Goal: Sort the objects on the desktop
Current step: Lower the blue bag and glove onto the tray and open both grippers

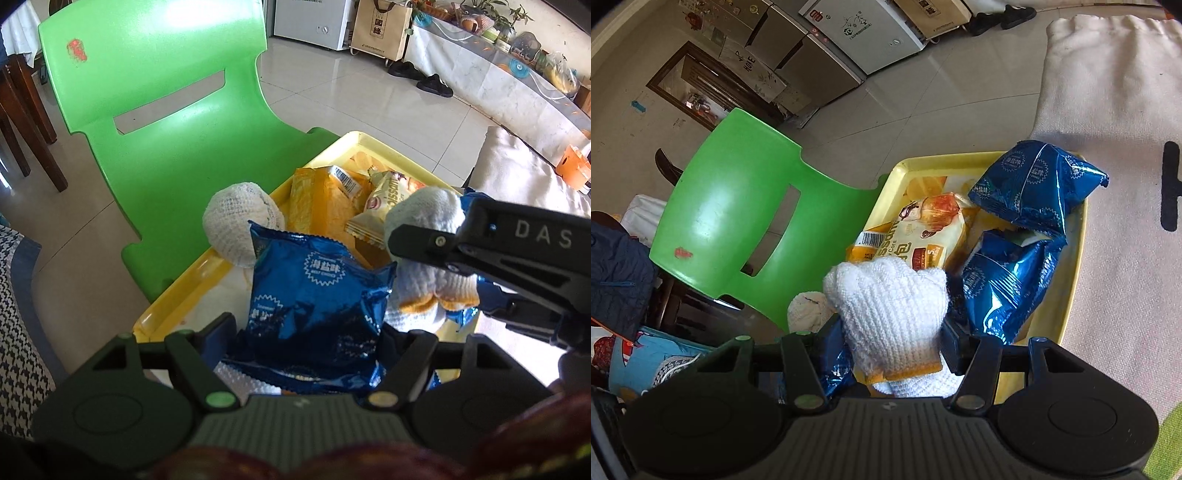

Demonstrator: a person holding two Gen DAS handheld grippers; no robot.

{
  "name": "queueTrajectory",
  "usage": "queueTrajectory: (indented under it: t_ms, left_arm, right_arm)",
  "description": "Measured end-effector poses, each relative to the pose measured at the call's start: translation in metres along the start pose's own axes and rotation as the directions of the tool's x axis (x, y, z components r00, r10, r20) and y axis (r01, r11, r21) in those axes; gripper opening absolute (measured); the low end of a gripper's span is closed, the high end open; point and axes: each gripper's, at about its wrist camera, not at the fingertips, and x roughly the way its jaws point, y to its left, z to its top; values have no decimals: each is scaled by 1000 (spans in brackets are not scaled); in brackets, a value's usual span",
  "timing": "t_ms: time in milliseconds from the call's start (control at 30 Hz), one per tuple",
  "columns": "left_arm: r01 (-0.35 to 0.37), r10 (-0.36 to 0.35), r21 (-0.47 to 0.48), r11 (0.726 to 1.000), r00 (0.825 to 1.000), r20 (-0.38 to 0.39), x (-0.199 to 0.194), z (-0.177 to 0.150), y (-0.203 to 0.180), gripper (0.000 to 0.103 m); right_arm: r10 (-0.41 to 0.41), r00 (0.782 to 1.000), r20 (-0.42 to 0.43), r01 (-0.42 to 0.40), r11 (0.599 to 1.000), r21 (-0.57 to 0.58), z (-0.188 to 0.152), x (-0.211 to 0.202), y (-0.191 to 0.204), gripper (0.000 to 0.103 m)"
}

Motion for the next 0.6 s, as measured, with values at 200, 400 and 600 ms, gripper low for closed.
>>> queueTrajectory:
  t_ms: [200,400,600]
  left_arm:
    - [6,-6,32,999,1000,6,4,1,-8,78]
    - [31,-31,15,999,999,11,2,4,-10,95]
    - [33,-36,38,999,997,69,-12,5,-15,100]
  right_arm:
    - [-18,999,26,18,1000,2,12,17,-3,56]
    - [51,995,83,-49,998,-25,19,1,1,83]
    - [64,990,129,-59,997,-45,18,-20,9,84]
